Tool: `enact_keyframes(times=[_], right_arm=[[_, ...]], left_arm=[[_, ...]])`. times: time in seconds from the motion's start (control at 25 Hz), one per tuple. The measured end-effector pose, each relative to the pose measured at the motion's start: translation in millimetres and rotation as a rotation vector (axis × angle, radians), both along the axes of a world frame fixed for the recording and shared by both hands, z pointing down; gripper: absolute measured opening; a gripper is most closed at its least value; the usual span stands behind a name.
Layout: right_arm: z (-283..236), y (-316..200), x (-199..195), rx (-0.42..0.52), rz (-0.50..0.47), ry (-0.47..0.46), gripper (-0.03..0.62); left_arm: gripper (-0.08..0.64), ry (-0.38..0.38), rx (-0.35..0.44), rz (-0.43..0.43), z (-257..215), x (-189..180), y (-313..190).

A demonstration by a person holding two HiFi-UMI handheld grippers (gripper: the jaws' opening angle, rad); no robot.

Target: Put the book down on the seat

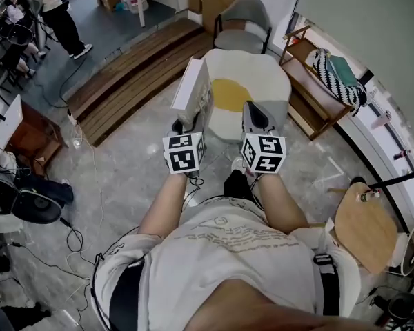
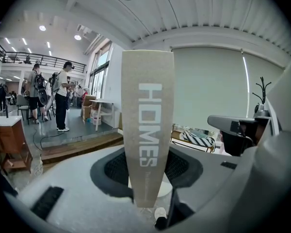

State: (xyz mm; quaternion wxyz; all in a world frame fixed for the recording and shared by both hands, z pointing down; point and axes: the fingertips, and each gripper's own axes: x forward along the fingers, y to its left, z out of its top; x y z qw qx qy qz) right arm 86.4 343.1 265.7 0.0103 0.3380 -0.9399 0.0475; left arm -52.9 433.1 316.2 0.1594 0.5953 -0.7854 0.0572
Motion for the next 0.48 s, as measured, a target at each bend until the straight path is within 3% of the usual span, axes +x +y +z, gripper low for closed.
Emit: enact_keyframes(times=[0.16,0.48], right_arm=[[-5.8,4.9,-4.6,0.022,0.003,0.000,0.028],[-9.2,-13.2,-9.9,0.049,0.007,-0.011,0.028]], left_arm=[[0.186,0.026,0.014,0.005,3.1,-3.5,3.0],[0.186,-0.010,0.045,0.038,-4.3,-2.4,-18.1]])
